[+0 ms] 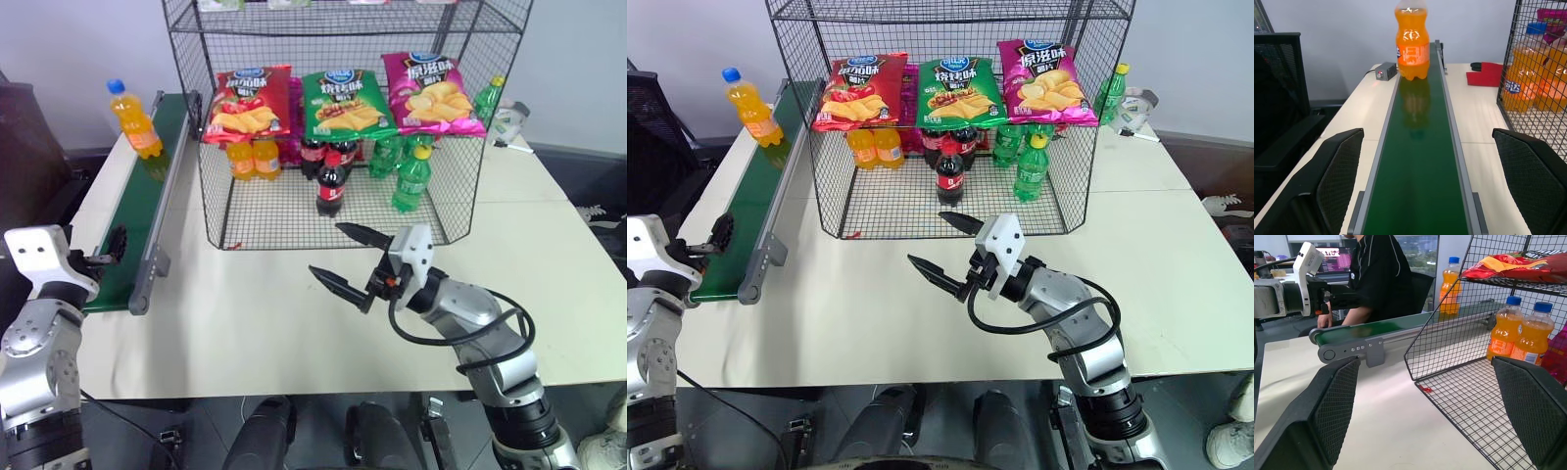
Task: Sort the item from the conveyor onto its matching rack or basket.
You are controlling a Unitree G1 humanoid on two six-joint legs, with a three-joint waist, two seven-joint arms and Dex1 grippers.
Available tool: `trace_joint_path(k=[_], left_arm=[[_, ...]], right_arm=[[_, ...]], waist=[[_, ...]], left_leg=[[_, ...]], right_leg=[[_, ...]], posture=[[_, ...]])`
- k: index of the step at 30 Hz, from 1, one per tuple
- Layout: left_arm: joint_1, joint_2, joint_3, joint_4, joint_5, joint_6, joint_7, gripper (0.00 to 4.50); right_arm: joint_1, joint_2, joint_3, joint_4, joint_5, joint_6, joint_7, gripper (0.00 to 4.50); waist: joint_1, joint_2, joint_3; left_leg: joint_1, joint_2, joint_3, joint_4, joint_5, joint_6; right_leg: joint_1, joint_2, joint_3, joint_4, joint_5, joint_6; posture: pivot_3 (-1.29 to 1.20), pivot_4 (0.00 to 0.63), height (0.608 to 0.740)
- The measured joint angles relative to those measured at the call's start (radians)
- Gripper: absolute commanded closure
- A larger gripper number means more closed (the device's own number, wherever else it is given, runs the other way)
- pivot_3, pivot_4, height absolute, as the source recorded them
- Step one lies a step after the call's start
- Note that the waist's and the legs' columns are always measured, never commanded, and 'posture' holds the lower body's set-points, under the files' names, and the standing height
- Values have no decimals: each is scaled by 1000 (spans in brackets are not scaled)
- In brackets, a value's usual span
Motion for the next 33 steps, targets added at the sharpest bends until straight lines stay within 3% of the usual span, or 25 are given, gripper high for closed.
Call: trace_joint_path(k=[33], left_arm=[[-9,1,13,15,32,-24,36,98]], right_arm=[[-11,3,0,29,3,-8,-8,0]], waist=[[0,0,0]], left_leg=[[0,0,0,0,0,0]], right_leg=[[0,0,0,0,0,0]], posture=[[0,150,740]])
